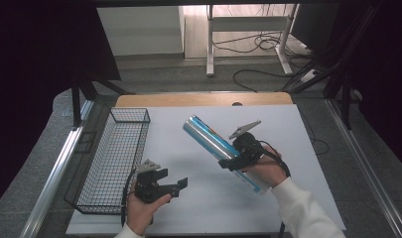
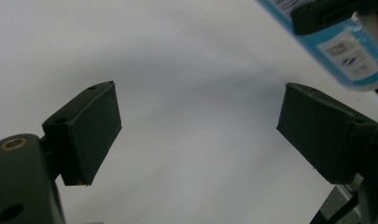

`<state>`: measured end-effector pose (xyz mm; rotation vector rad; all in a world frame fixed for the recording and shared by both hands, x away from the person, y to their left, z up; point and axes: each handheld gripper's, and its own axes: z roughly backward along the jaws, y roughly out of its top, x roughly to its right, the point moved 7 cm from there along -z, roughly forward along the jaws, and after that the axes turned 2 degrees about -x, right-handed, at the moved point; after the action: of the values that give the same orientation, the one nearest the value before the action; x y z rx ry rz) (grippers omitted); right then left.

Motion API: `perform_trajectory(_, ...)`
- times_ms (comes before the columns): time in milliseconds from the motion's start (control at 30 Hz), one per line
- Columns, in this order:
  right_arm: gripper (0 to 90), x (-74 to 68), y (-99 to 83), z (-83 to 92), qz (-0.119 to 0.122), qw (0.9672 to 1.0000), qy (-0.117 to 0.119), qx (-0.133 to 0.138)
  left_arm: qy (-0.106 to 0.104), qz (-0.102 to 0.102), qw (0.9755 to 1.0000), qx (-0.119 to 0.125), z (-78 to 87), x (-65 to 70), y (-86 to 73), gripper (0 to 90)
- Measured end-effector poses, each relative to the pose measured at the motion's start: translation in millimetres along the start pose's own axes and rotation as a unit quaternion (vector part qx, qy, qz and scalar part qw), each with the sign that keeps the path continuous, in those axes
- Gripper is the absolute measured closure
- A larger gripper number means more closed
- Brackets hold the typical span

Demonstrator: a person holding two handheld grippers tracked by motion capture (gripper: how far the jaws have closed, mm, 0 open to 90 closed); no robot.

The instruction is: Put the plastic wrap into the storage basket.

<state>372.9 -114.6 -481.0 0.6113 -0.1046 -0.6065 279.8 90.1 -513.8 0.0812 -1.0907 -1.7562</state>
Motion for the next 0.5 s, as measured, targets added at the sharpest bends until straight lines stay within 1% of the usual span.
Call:
perform_trajectory(133,32.0,-4.1,2.5,-3.9,0.001,1.0000,0.002,0.000,-0.015,0.016,0.9997,0.006,-6.6,4.2,12.1,13.2)
perform_trajectory(300,32.0,-7.9,5.9,-8.7,0.008,1.0000,0.000,0.003,-0.034,0.036,0.9986,0.017,-14.2,7.6,25.1,12.3)
perform_trajectory(433,32.0,-10.2,8.1,-11.4,0.006,0.9999,-0.002,0.010,-0.059,0.057,0.9964,0.021,-21.3,6.7,32.8,11.5)
perform_trajectory(500,32.0,-11.6,9.3,-12.7,0.004,0.9999,-0.002,0.013,-0.082,0.073,0.9937,0.023,-25.4,7.3,37.1,10.6)
